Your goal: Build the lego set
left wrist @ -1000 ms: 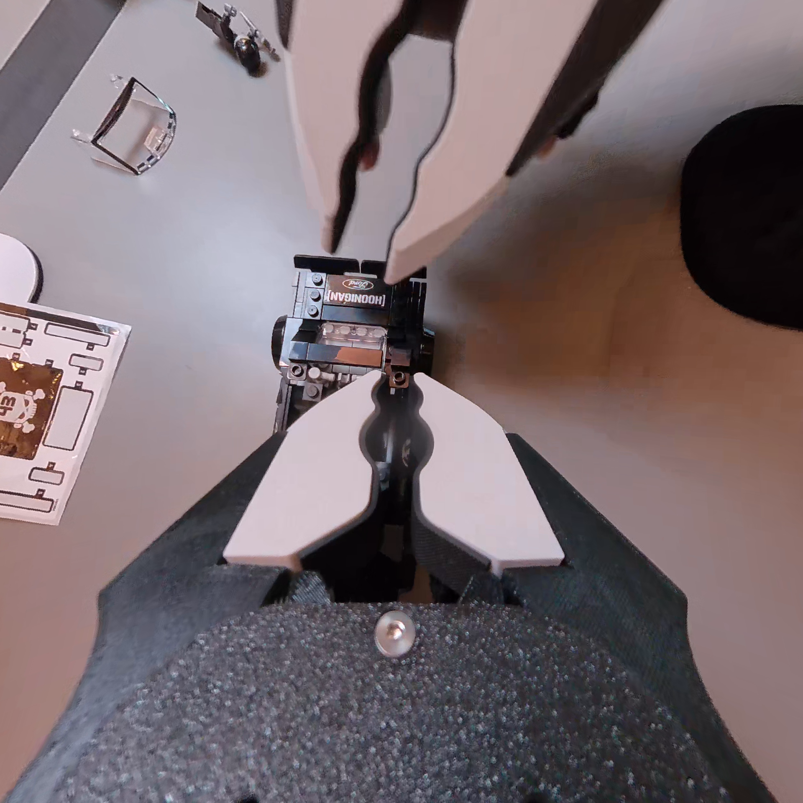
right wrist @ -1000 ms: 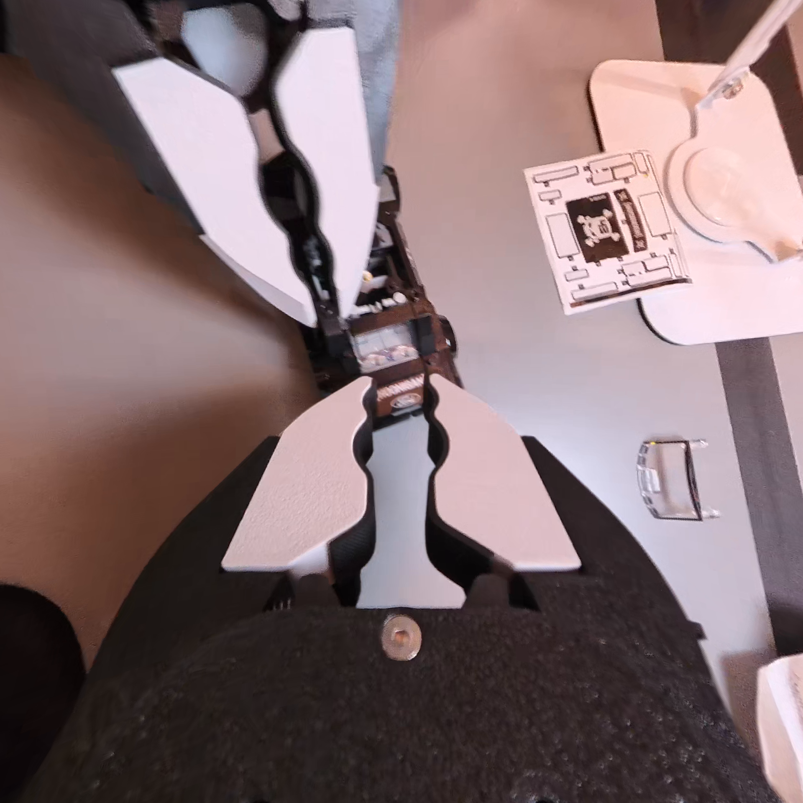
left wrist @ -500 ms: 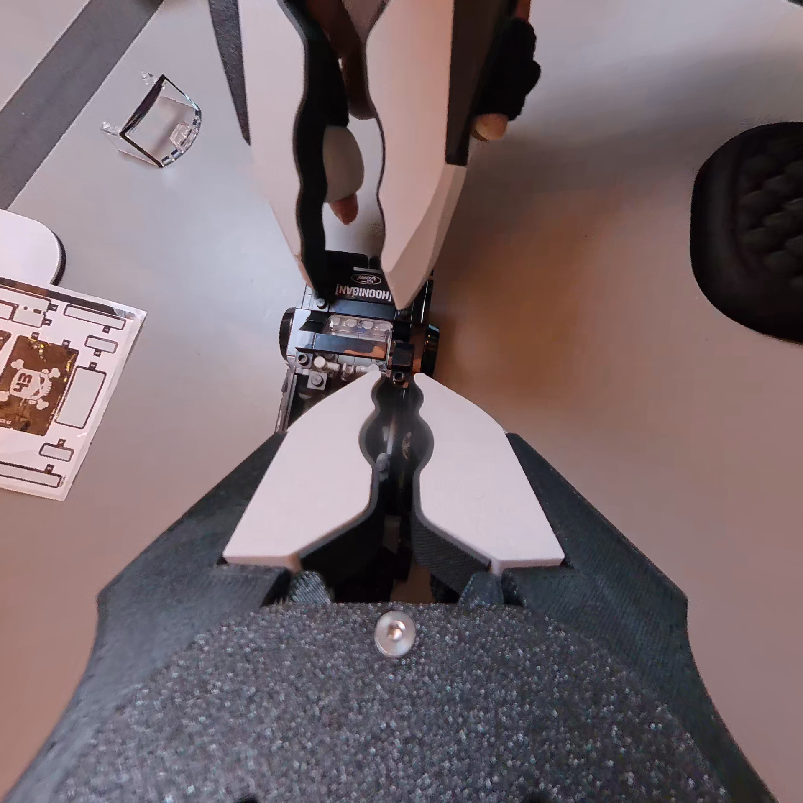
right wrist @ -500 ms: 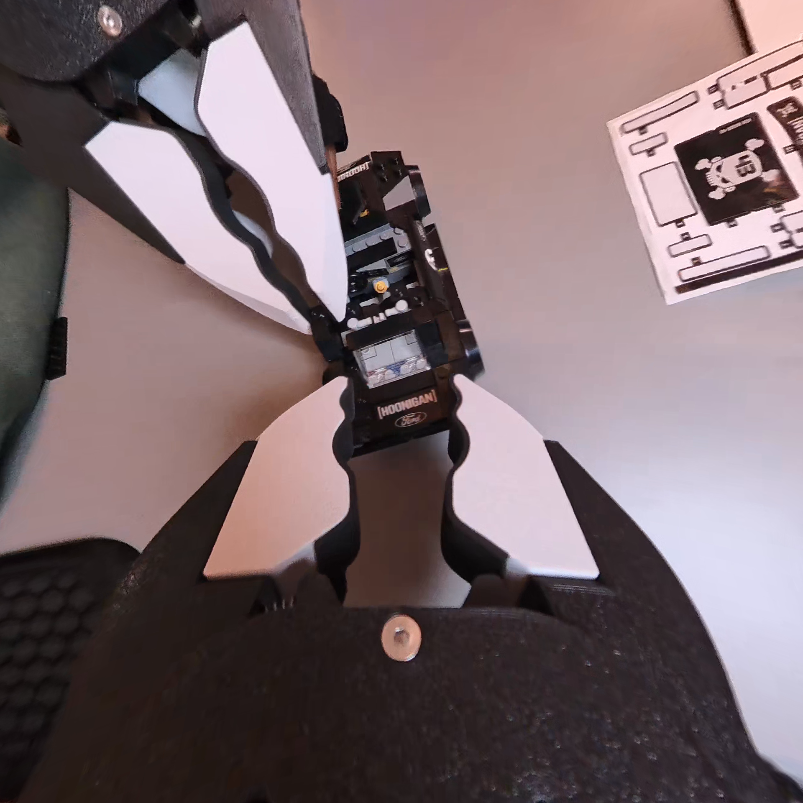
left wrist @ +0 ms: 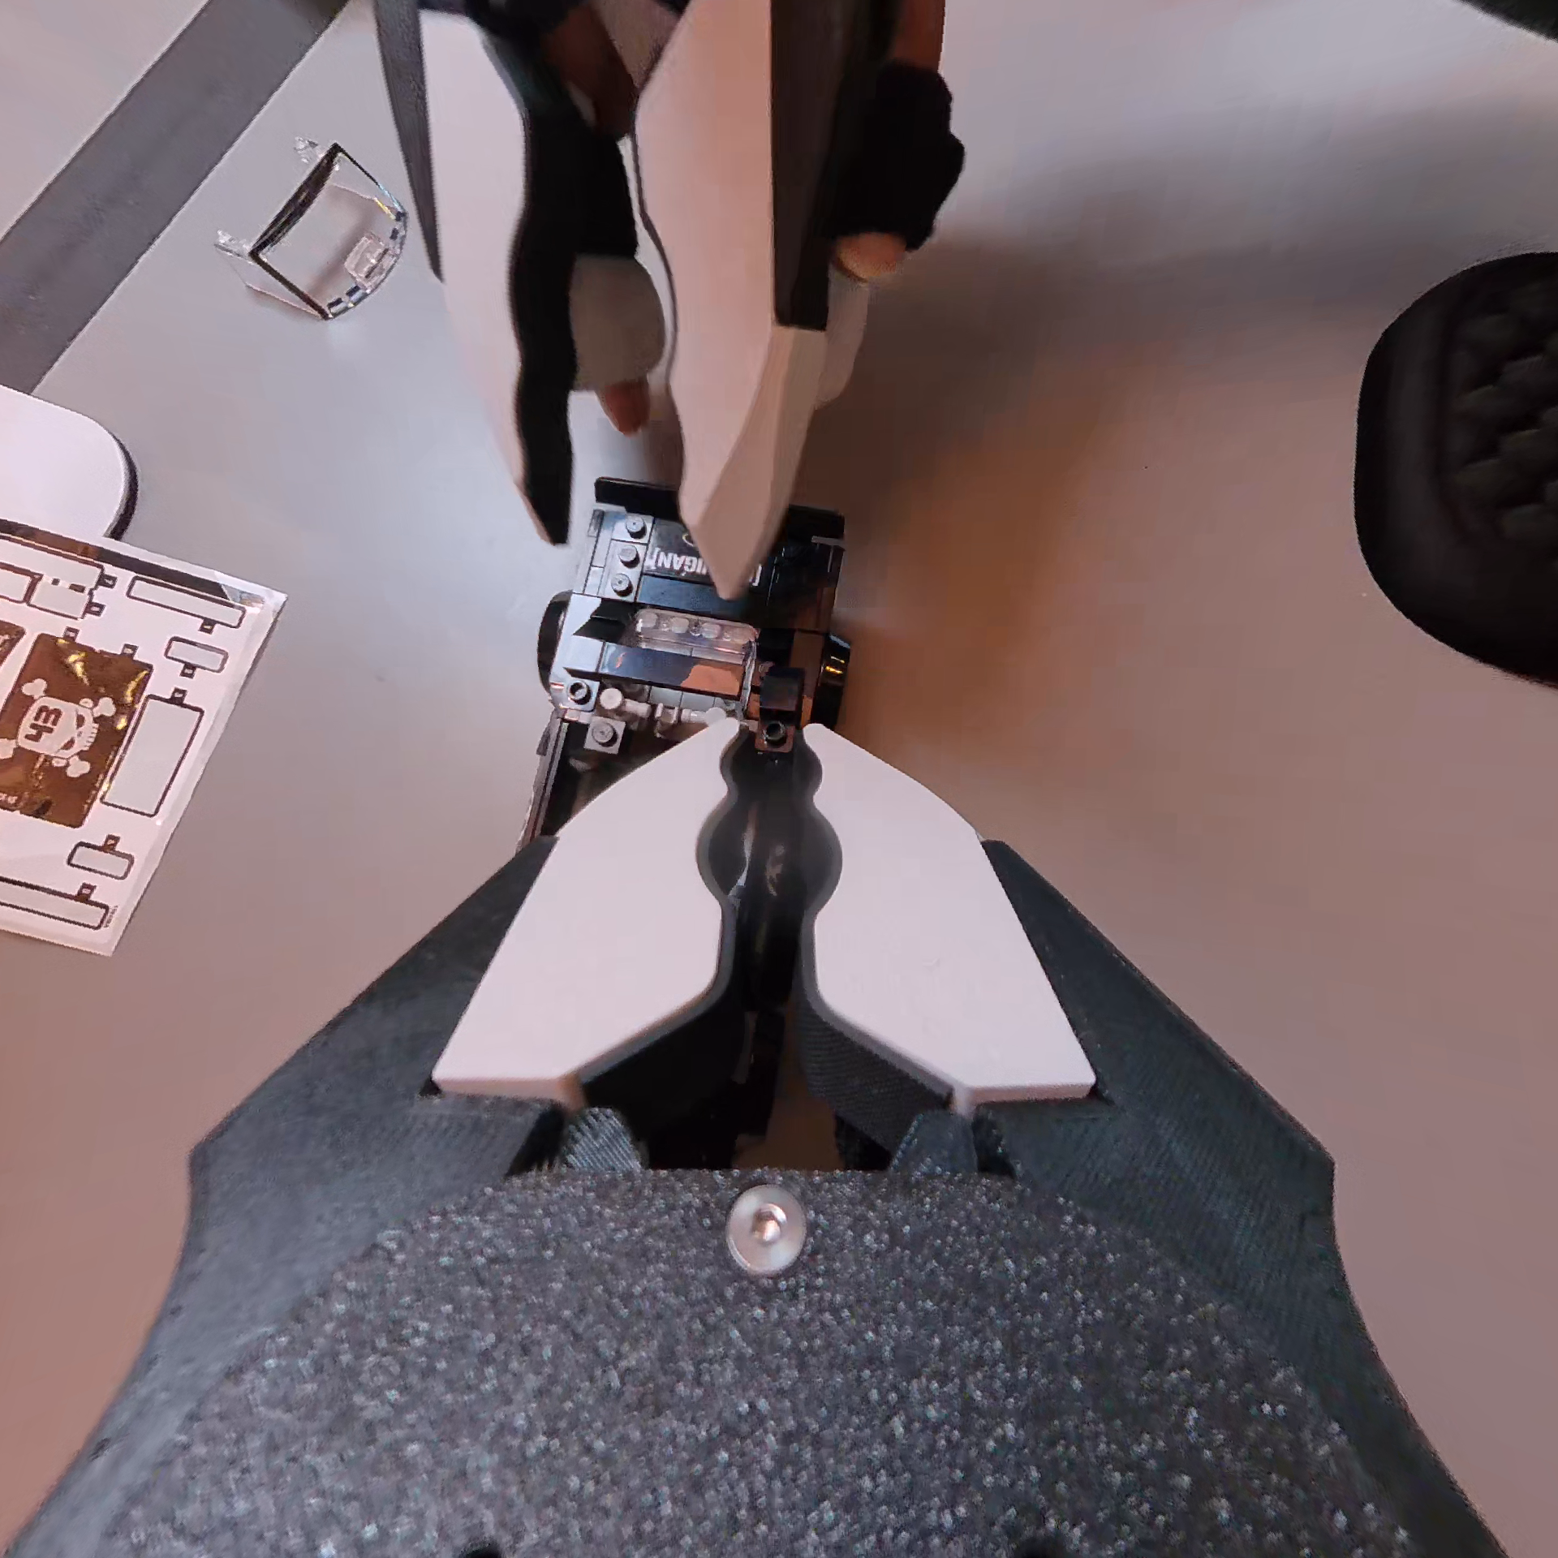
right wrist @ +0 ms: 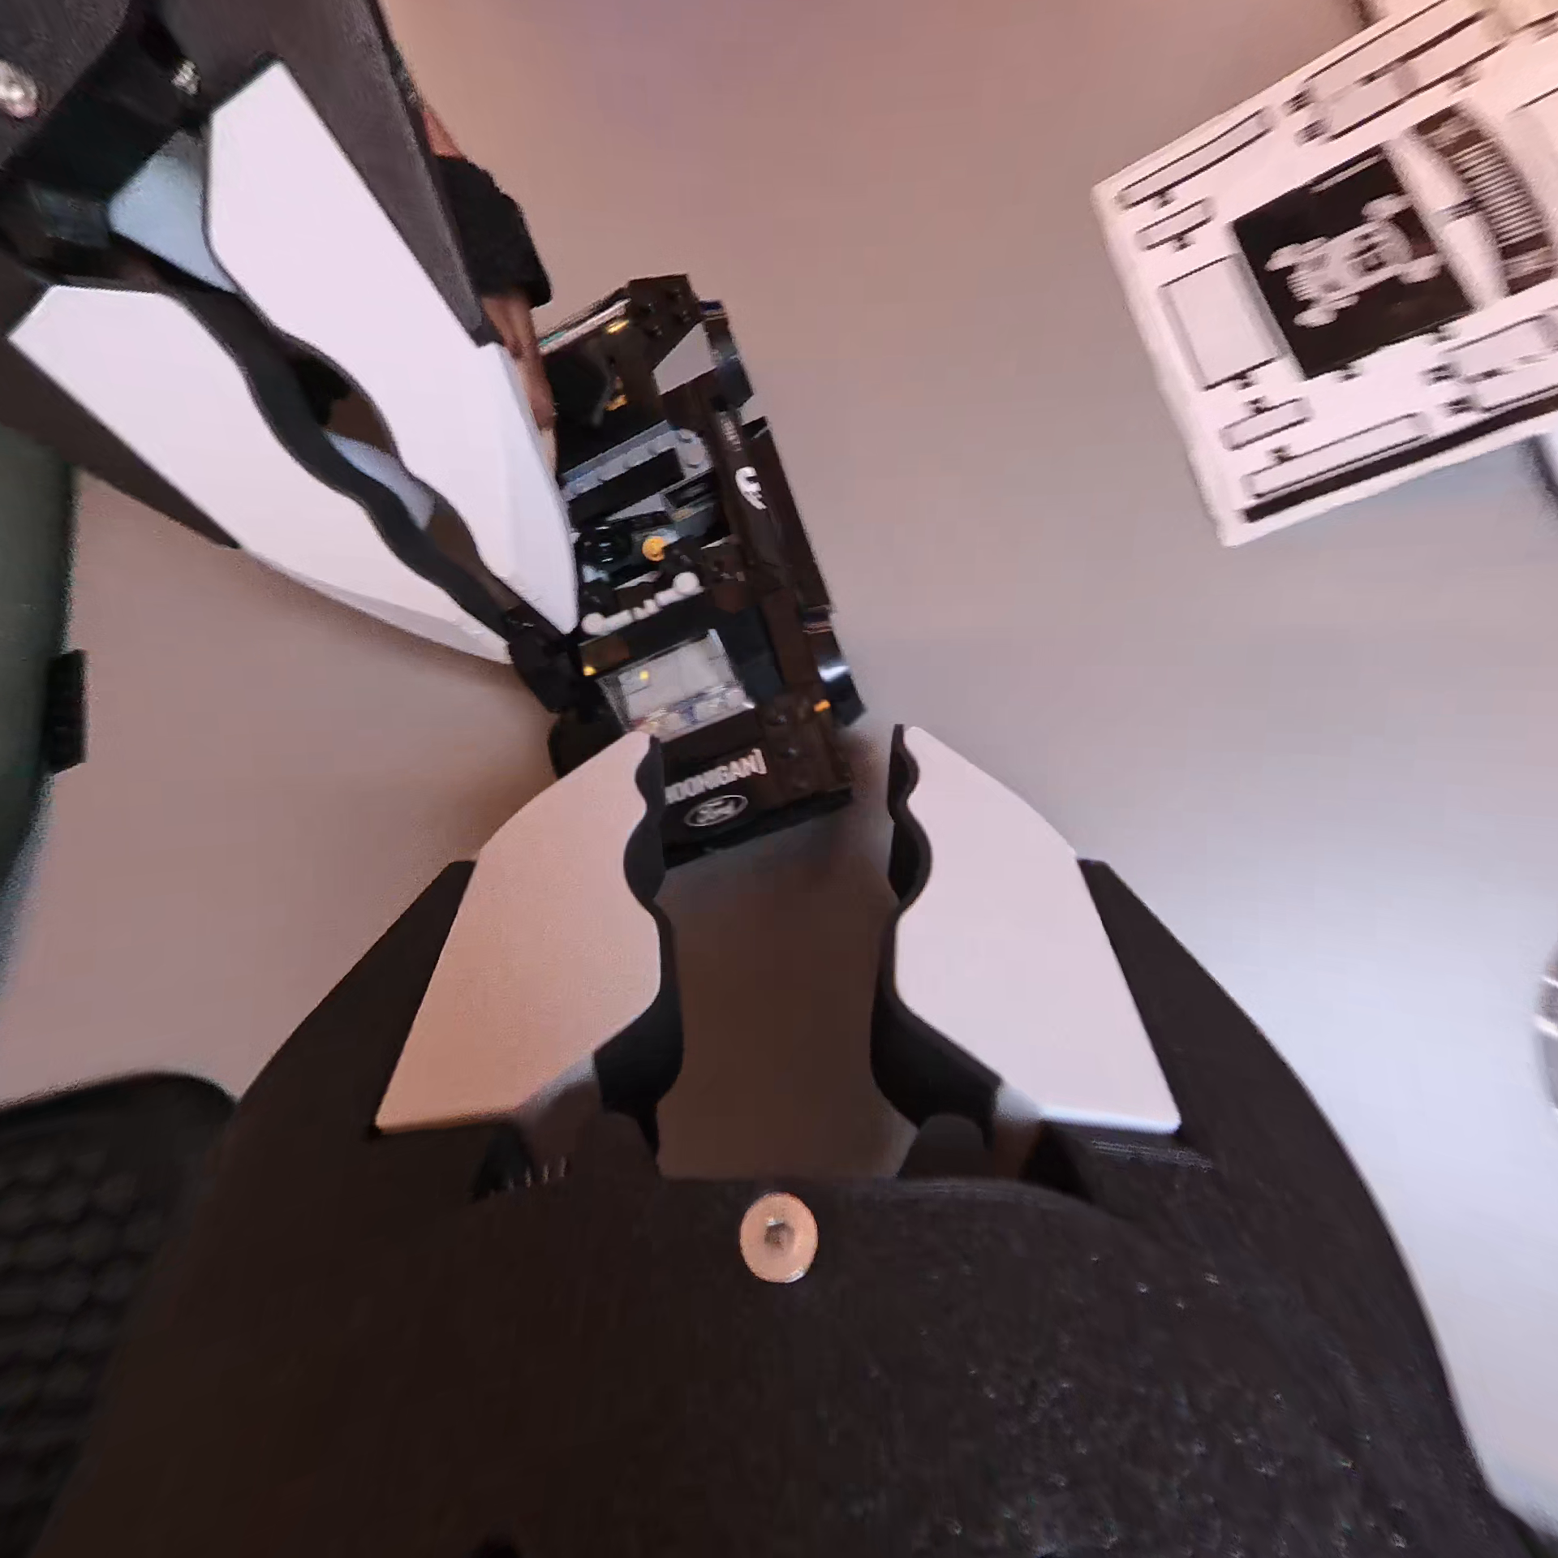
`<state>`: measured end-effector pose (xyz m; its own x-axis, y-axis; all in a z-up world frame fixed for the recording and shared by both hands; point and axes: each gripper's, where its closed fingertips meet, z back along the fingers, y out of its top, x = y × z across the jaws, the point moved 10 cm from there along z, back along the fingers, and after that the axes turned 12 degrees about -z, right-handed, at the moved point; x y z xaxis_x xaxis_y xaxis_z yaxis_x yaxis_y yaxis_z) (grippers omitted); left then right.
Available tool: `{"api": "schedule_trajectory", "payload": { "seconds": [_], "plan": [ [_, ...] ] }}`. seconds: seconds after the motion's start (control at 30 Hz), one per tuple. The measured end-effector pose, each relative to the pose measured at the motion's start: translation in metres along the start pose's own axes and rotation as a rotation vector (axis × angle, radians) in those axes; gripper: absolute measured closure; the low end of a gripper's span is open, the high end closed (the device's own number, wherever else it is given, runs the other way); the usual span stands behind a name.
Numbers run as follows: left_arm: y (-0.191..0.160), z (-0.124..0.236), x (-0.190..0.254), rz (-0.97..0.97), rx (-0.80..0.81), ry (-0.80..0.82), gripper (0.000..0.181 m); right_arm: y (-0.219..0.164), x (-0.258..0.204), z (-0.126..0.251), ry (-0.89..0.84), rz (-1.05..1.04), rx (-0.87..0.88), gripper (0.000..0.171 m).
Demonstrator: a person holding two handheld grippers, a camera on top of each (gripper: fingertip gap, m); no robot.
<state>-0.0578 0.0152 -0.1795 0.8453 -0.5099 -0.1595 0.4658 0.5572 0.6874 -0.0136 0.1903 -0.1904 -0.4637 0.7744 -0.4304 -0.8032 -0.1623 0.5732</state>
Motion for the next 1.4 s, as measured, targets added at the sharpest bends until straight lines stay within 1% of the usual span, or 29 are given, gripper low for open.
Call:
{"api": "schedule_trajectory", "payload": {
  "seconds": [0.13, 0.23, 0.3, 0.37, 0.43, 0.5, 0.57, 0.63, 0.77, 1.03, 1.23, 1.4],
  "plan": [
    [-0.002, 0.004, 0.001, 0.015, 0.017, 0.004, 0.173, -0.006, -0.010, -0.003, 0.019, 0.026, -0.019, 0.124],
    [-0.004, 0.005, 0.002, 0.005, 0.045, 0.004, 0.173, -0.012, -0.018, -0.002, -0.005, 0.031, 0.013, 0.125],
    [-0.005, 0.005, 0.003, -0.007, 0.045, 0.004, 0.172, -0.016, -0.022, 0.002, -0.053, 0.035, 0.053, 0.124],
    [-0.005, 0.005, 0.003, -0.018, 0.049, 0.002, 0.173, -0.019, -0.028, 0.008, -0.145, 0.073, 0.089, 0.126],
    [-0.005, 0.005, 0.004, -0.039, 0.048, 0.000, 0.172, -0.021, -0.041, 0.012, -0.197, 0.144, 0.124, 0.133],
    [-0.005, 0.004, 0.004, -0.058, 0.043, 0.005, 0.172, -0.020, -0.057, 0.010, -0.211, 0.208, 0.141, 0.140],
    [-0.005, 0.003, 0.004, -0.072, 0.039, 0.006, 0.173, -0.020, -0.070, 0.005, -0.225, 0.263, 0.132, 0.146],
    [-0.005, 0.003, 0.004, -0.089, 0.037, 0.008, 0.173, -0.019, -0.078, -0.002, -0.237, 0.295, 0.107, 0.148],
    [-0.005, 0.001, 0.005, -0.113, 0.026, 0.013, 0.173, -0.016, -0.079, -0.012, -0.283, 0.306, 0.074, 0.151],
    [-0.005, -0.001, 0.005, -0.134, 0.021, 0.028, 0.173, -0.013, -0.079, -0.018, -0.299, 0.305, 0.056, 0.162],
    [-0.004, -0.002, 0.006, -0.162, 0.009, 0.053, 0.170, -0.011, -0.078, -0.018, -0.323, 0.278, 0.035, 0.163],
    [-0.004, 0.009, 0.002, -0.180, 0.013, 0.098, 0.165, -0.008, -0.076, -0.017, -0.329, 0.241, 0.027, 0.163]
  ]
}}
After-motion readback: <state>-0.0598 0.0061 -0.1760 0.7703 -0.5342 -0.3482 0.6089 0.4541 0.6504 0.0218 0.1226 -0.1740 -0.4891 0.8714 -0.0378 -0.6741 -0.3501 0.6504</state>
